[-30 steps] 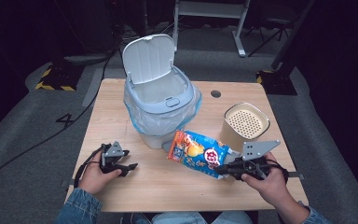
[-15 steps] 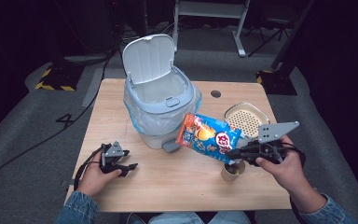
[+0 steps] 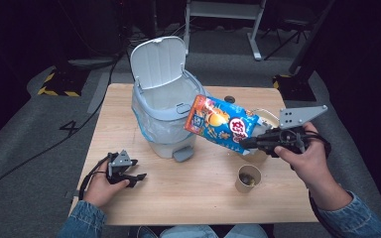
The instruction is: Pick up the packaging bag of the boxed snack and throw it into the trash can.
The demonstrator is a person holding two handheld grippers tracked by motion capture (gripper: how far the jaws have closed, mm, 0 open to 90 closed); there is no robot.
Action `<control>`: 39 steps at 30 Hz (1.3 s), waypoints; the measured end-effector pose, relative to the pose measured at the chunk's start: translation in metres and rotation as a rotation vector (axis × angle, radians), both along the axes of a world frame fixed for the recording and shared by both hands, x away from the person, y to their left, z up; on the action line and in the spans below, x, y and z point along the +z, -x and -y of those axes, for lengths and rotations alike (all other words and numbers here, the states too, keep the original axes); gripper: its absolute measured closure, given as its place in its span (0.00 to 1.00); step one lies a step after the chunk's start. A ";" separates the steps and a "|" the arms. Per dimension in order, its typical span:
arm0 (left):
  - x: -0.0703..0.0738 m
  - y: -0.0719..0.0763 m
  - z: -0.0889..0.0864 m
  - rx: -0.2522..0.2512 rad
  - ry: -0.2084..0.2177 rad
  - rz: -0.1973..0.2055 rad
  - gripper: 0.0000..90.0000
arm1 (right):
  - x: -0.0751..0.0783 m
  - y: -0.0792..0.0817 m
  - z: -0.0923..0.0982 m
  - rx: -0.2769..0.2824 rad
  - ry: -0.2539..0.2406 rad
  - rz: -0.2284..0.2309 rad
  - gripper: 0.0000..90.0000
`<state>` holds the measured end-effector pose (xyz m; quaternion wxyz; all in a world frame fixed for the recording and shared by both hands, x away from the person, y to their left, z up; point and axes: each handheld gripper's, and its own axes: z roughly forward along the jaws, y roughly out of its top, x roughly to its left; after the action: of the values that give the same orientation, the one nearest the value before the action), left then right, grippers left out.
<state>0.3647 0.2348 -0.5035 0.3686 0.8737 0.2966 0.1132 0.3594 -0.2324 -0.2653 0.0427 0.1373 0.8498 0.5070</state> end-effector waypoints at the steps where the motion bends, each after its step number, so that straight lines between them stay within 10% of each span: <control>1: 0.000 0.000 0.000 -0.001 0.001 -0.001 0.38 | 0.004 -0.003 -0.003 -0.002 -0.004 0.003 1.00; 30: 0.000 0.000 0.000 0.000 -0.001 0.001 0.38 | 0.013 -0.072 -0.082 -0.026 -0.041 -0.089 1.00; 39: 0.000 0.000 0.000 0.001 0.000 0.001 0.38 | 0.018 -0.077 -0.093 -0.073 -0.045 -0.081 0.83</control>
<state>0.3648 0.2344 -0.5036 0.3685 0.8736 0.2967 0.1138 0.4360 -0.1397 -0.2469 0.0238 0.1896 0.8337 0.5180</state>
